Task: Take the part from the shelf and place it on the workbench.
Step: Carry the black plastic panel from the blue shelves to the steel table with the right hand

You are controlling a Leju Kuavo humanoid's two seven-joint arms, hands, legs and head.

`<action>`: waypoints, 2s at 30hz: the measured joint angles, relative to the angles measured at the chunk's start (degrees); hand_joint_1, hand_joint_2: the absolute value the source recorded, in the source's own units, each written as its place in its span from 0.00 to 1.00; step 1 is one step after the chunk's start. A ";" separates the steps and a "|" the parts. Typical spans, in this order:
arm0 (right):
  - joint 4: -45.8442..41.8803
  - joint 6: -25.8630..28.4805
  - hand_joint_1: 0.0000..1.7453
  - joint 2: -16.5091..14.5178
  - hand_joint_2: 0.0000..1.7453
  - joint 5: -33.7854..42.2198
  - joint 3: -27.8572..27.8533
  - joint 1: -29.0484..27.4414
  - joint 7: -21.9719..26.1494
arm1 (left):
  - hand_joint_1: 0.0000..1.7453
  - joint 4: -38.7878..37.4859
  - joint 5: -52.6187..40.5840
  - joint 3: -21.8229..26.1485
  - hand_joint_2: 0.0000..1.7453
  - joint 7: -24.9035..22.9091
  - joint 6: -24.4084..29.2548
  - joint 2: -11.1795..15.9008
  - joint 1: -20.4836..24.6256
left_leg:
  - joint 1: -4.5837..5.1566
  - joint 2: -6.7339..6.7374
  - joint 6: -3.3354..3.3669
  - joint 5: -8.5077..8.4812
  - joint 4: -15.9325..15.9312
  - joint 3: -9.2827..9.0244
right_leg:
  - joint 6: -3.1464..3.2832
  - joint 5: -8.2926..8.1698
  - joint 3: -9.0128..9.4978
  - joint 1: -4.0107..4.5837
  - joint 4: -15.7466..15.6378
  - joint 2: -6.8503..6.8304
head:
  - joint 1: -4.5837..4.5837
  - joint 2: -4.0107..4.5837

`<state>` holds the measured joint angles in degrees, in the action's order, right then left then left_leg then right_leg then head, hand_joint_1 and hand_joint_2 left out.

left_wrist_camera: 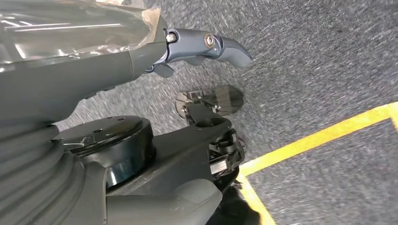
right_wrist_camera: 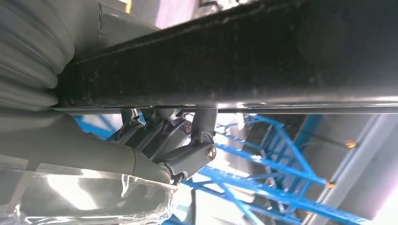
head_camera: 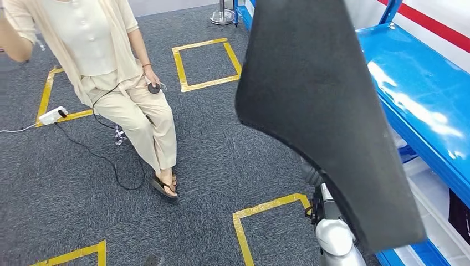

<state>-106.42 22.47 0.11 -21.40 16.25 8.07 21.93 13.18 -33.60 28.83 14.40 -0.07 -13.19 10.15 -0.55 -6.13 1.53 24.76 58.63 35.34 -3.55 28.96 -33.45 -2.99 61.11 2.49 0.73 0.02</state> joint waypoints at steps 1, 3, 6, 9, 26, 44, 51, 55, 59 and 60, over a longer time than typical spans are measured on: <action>0.18 -0.03 1.00 0.02 1.00 0.04 0.11 0.49 -0.03 | 0.00 0.00 0.25 0.02 1.00 -0.01 0.04 0.08 -0.10 | -0.07 -0.45 -0.43 0.18 0.46 0.44 | 0.42 -0.08 0.23 0.11 -0.50 0.31 | -0.04 0.00; 0.61 -0.26 1.00 0.03 1.00 0.26 0.54 1.46 -0.17 | 0.00 -0.04 0.43 0.04 1.00 -0.06 0.07 0.22 -0.49 | -0.36 -0.64 -0.90 0.15 0.64 0.85 | 1.53 -0.24 0.28 0.47 -0.46 -0.57 | 0.05 -0.01; 1.15 -0.80 1.00 -0.10 1.00 1.27 1.21 2.96 -0.42 | 0.00 -0.10 1.00 0.10 1.00 0.02 -0.26 0.41 -0.78 | -0.28 3.71 -1.40 2.33 4.79 2.86 | 2.42 -0.40 0.50 0.65 -0.70 -2.08 | 0.39 -0.01; 1.93 -1.01 1.00 -0.28 1.00 2.31 1.55 4.30 -0.65 | 0.00 -0.13 2.46 0.48 1.00 0.77 -0.66 0.41 -0.92 | -0.26 5.91 -1.49 6.31 14.73 8.25 | 2.98 -0.15 0.57 1.34 -0.72 -3.97 | 0.63 0.00; 3.45 0.00 1.00 0.07 1.00 -0.13 2.68 4.02 -0.96 | 0.00 -0.20 1.04 0.63 1.00 -0.96 -0.69 0.66 -0.79 | 1.29 3.21 2.01 -1.47 -1.78 -0.15 | 2.54 5.58 -6.17 1.88 13.09 -2.92 | 0.02 -0.01; 3.79 -2.31 1.00 -1.31 1.00 -0.09 3.36 3.93 -0.01 | 0.00 -0.50 2.24 1.73 1.00 -0.41 0.31 1.20 -1.95 | 0.57 7.31 -0.69 2.29 8.93 5.77 | 4.10 -0.55 -0.20 2.13 -0.62 -6.76 | 0.67 0.00; 3.72 -2.84 1.00 -2.35 1.00 -1.37 4.01 5.83 -1.15 | 0.00 -0.48 1.83 1.84 1.00 -0.04 0.23 1.30 -1.72 | 1.59 7.33 1.25 -0.57 -0.87 0.24 | 2.94 0.56 0.95 2.47 -0.63 -8.08 | 0.66 0.00; 3.50 -2.57 1.00 -2.09 1.00 -1.90 4.08 5.83 -1.45 | 0.00 -0.48 1.26 1.92 1.00 -0.14 -0.03 1.21 -1.28 | 1.15 4.44 1.92 -1.26 -2.26 -1.05 | 3.30 4.98 -5.02 2.18 11.19 -3.19 | 0.43 -0.01; 3.40 -2.20 1.00 -1.61 1.00 -2.60 4.08 5.58 -1.78 | 0.00 -0.50 0.83 1.96 1.00 -0.48 -0.41 1.12 -1.26 | 0.89 1.02 1.45 -0.85 -1.73 -1.15 | 1.18 1.24 -4.51 1.53 6.72 -2.00 | 0.37 0.00; 3.34 -2.13 1.00 -1.53 1.00 -2.88 4.09 5.62 -1.90 | 0.00 -0.50 0.67 1.96 1.00 -0.58 -0.49 1.09 -1.22 | 0.89 0.26 1.07 -0.54 -1.20 -0.98 | 0.80 -0.35 -2.93 1.33 3.02 -1.12 | 0.31 0.00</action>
<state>-103.07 20.34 -1.42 -24.28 20.33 13.69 20.03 12.68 -32.93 30.80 13.82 -0.55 -12.09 8.93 0.34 -5.87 2.59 24.22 57.43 34.36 -2.75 28.62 -36.37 -1.65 64.13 1.37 1.04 0.02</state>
